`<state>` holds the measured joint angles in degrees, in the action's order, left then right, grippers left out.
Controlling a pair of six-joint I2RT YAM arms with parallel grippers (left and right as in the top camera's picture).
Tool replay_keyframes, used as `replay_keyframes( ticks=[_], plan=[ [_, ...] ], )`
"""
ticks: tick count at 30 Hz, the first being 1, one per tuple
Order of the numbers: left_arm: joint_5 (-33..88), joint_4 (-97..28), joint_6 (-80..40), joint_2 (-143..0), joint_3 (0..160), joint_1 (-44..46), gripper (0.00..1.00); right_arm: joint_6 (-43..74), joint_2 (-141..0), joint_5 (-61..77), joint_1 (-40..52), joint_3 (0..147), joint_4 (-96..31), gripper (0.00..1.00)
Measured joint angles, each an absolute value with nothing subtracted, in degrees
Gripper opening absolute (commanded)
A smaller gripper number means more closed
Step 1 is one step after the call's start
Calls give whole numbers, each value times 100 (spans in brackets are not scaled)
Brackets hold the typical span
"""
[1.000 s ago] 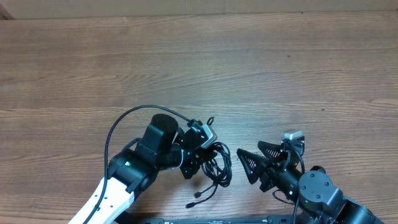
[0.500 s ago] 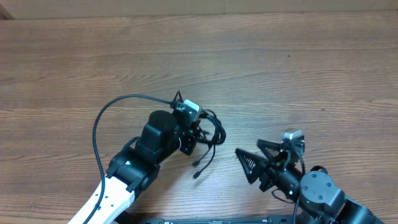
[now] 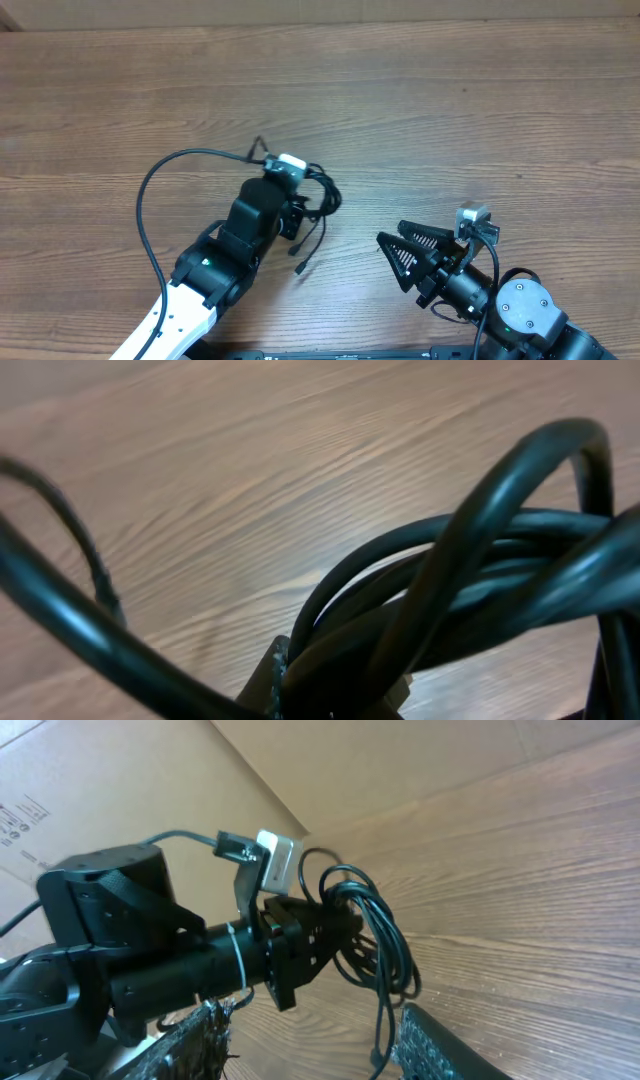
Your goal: Untangle cables
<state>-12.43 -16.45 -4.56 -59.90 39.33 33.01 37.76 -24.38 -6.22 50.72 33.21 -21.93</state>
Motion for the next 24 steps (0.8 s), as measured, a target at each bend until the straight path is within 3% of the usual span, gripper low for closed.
replay_keyframes(
  ticks=[4,8,13,18,24],
  plan=[
    [-1358,-1529,-541,-6042,3933,3304,4,3944,-2460,-620,5072,3321,-2235,53],
    [-644,-1100,49,-6051,3933,3304,4,4364,-2703,-598,5072,3321,-2152,53],
    [355,-1079,591,-6051,3933,3304,4,3583,-3223,-639,5072,3411,-2436,59],
    [1372,-1747,777,-6051,3933,3299,4,2733,-3564,-1208,5019,3684,-2980,40],
    [2226,-2104,816,-6055,3931,3148,4,1922,-3575,-886,4980,4021,-2722,40]
  ],
)
